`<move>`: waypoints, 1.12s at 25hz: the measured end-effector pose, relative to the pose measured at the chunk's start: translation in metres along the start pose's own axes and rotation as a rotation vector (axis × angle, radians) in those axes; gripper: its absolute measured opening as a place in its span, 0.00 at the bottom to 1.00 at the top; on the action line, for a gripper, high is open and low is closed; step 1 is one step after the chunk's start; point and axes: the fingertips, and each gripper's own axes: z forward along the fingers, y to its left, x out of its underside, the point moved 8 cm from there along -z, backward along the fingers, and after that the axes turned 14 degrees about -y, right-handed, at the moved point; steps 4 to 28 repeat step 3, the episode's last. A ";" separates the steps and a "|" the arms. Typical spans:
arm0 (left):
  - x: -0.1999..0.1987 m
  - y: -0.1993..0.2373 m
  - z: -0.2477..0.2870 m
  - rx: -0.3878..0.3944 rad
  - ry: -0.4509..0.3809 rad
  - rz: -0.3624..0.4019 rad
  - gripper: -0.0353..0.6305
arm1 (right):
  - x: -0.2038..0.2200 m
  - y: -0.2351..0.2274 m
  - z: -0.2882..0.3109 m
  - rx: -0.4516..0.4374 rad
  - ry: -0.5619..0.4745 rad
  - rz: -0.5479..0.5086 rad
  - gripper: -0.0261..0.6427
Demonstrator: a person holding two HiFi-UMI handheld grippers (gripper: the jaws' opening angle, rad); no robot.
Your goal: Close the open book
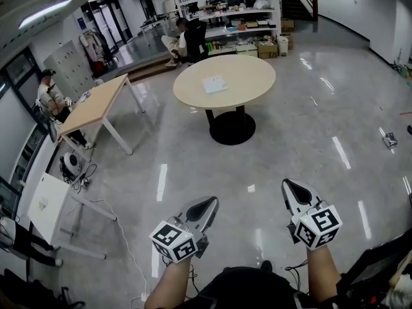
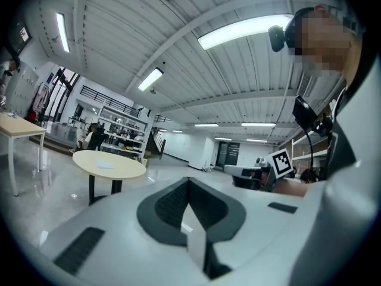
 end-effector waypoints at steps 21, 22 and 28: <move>0.000 -0.004 0.003 0.000 -0.004 -0.005 0.04 | -0.004 -0.001 -0.001 -0.007 -0.002 -0.003 0.04; 0.000 -0.004 0.003 0.000 -0.004 -0.005 0.04 | -0.004 -0.001 -0.001 -0.007 -0.002 -0.003 0.04; 0.000 -0.004 0.003 0.000 -0.004 -0.005 0.04 | -0.004 -0.001 -0.001 -0.007 -0.002 -0.003 0.04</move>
